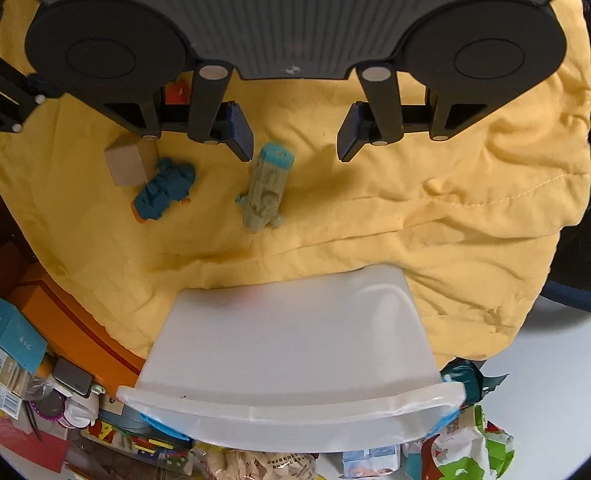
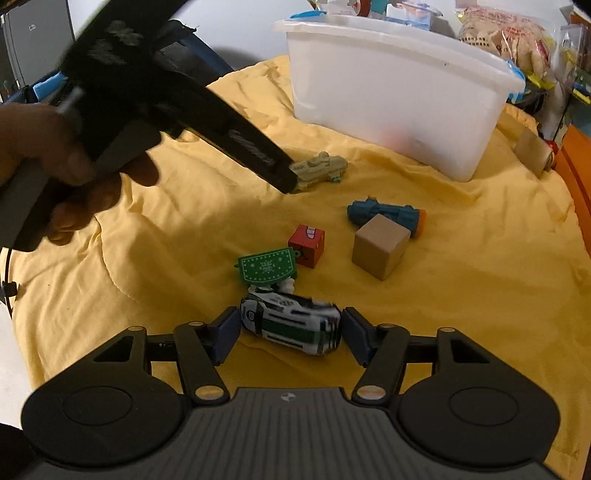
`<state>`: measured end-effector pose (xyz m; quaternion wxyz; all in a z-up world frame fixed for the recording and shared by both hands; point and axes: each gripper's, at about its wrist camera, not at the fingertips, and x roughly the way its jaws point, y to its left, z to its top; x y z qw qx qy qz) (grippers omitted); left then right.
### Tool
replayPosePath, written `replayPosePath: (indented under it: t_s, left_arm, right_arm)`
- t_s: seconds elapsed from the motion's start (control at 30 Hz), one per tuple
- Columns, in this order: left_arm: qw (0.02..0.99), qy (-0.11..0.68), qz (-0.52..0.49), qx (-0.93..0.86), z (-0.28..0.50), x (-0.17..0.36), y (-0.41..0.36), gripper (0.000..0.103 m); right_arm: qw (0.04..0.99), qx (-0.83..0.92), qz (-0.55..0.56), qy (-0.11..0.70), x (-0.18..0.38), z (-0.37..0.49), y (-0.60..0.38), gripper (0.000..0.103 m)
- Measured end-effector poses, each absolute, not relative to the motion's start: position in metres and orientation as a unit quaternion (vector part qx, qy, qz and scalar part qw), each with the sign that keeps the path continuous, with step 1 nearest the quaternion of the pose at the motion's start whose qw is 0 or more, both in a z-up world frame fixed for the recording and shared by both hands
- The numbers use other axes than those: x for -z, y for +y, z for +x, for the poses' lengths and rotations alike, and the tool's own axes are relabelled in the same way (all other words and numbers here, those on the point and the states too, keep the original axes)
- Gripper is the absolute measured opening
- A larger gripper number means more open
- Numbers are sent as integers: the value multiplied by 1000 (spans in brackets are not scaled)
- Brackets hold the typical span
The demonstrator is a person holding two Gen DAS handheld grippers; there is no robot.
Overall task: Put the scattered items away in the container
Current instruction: 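Grasp the white-green toy car with the right gripper while the left grasps the teal figure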
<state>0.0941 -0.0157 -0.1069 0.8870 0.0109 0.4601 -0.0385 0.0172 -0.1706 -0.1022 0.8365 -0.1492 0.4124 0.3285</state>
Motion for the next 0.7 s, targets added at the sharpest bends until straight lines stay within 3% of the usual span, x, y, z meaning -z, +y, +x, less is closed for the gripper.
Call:
replayPosePath:
  t_s: [0.2, 0.3, 0.43, 0.7]
  left_arm:
    - [885, 463, 30, 45, 108, 117, -25, 54]
    - [885, 462, 23, 55, 111, 119, -25, 40]
    - [885, 461, 15, 62, 110, 116, -23, 33]
    - [896, 440, 14, 56, 99, 98, -17, 32]
  right_arm:
    - [835, -329, -138, 420, 106, 17, -172, 65]
    - [840, -326, -128, 414, 101, 19, -176, 65]
    - [846, -320, -117, 410, 94, 24, -186, 65]
    - [859, -306, -108, 395, 75, 33, -203, 65]
